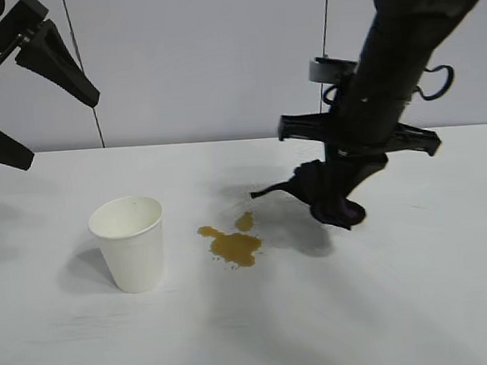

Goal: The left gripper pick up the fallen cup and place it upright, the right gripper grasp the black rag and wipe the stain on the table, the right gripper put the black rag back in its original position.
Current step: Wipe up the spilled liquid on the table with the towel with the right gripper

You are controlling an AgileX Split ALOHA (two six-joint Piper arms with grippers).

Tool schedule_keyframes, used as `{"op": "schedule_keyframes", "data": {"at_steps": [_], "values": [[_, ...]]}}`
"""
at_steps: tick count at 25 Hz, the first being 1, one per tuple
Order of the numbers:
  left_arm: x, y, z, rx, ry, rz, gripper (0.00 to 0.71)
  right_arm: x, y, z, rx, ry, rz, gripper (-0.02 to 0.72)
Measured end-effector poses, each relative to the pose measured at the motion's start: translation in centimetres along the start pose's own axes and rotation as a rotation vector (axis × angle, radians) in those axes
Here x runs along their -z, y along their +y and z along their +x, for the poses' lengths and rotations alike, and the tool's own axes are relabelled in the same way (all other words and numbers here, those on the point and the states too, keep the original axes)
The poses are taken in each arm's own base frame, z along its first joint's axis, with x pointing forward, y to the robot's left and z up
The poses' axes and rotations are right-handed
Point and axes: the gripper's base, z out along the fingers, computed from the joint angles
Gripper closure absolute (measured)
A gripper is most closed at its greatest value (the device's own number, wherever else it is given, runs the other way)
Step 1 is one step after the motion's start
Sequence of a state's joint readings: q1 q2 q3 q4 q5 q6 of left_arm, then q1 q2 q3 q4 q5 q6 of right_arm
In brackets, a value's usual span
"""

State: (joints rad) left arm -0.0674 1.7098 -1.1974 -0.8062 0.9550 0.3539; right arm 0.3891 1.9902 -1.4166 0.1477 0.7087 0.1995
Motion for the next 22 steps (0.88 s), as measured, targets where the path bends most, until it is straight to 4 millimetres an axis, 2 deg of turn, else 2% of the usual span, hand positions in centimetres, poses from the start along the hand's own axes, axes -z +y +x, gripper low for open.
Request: {"op": "schedule_keyframes", "data": {"at_steps": [4, 8, 16, 22], "values": [[0.0, 0.0, 0.0, 0.0, 0.0, 0.0, 0.017, 0.3, 3.9, 0.6, 0.085, -0.023, -0.049, 0.629], [0.0, 0.0, 0.0, 0.0, 0.002, 0.001, 0.017, -0.8, 5.9, 1.3, 0.131, -0.031, -0.069, 0.629], [0.0, 0.0, 0.1, 0.0, 0.009, 0.003, 0.017, -5.8, 5.8, 2.2, 0.148, 0.003, -0.044, 0.629], [0.0, 0.0, 0.1, 0.0, 0.009, 0.003, 0.017, -7.0, 5.4, 2.3, 0.176, -0.001, -0.012, 0.629]]}}
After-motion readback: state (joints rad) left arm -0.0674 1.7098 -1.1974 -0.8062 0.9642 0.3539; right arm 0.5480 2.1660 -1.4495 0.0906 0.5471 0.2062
